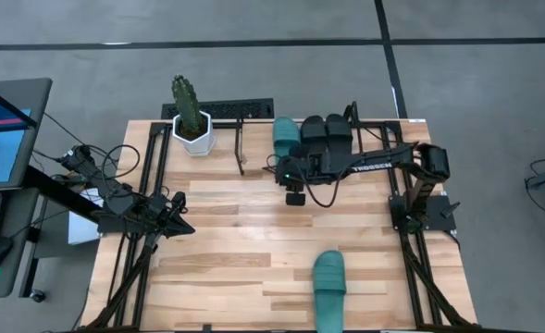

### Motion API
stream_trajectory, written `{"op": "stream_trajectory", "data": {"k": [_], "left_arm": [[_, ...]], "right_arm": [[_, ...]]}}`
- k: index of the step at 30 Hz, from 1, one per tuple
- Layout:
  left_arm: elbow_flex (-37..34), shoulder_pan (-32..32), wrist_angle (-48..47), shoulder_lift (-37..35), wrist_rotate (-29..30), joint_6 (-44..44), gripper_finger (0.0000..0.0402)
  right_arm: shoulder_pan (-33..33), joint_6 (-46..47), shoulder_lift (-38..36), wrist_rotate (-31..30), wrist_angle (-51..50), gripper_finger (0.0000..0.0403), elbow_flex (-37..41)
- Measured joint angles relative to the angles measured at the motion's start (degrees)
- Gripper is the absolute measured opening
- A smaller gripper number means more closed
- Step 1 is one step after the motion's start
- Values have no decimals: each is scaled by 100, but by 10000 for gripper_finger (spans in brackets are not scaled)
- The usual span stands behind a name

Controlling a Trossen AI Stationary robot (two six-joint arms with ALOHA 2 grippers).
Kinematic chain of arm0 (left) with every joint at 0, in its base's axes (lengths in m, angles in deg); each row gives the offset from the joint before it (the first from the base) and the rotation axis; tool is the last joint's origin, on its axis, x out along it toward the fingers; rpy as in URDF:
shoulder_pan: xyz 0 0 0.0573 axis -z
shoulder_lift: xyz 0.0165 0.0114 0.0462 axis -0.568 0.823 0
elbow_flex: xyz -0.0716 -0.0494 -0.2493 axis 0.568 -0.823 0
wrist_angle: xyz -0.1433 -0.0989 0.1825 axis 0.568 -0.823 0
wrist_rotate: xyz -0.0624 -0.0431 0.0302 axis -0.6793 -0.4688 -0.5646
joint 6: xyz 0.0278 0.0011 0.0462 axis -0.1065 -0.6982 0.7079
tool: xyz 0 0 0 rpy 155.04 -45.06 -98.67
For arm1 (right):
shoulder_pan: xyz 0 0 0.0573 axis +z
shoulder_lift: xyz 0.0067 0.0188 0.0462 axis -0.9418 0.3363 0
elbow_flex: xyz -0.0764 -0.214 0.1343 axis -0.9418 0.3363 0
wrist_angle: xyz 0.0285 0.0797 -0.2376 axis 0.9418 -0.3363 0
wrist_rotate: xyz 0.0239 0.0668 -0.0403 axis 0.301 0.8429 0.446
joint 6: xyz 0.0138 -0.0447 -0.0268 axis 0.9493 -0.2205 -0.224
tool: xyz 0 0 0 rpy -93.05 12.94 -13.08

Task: Pick and place slides into the shelf
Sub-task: Put the top green slide on the shelf, then put the green slide on the shelf

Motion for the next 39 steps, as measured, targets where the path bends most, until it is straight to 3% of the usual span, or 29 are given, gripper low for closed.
{"op": "stream_trajectory", "data": {"k": [4,7,12,17,20,25,32,35,39], "left_arm": [[1,0,-4,0,13,47,0],[0,-1,-8,0,53,86,0],[0,0,-37,0,65,96,0],[0,0,-37,-2,68,98,0],[0,0,-35,0,68,98,0],[0,0,-33,-1,66,39,0],[0,0,45,-2,157,293,0],[0,2,83,-2,618,727,0],[2,-13,589,31,1693,1748,0]], "right_arm": [[332,-27,4,-59,-362,153,-417],[686,297,4,-137,-1239,146,-992],[1488,1849,2,-77,-3249,133,-1696],[2426,3783,2,774,-4500,128,-1744],[3089,4627,3,1089,-4419,128,-1672],[4158,5710,4,1071,-3637,128,-1672],[5210,6454,200,187,-2218,116,-1679],[5423,6497,401,-177,-2054,110,-1688],[5533,6931,757,-312,-2545,99,-1671]]}}
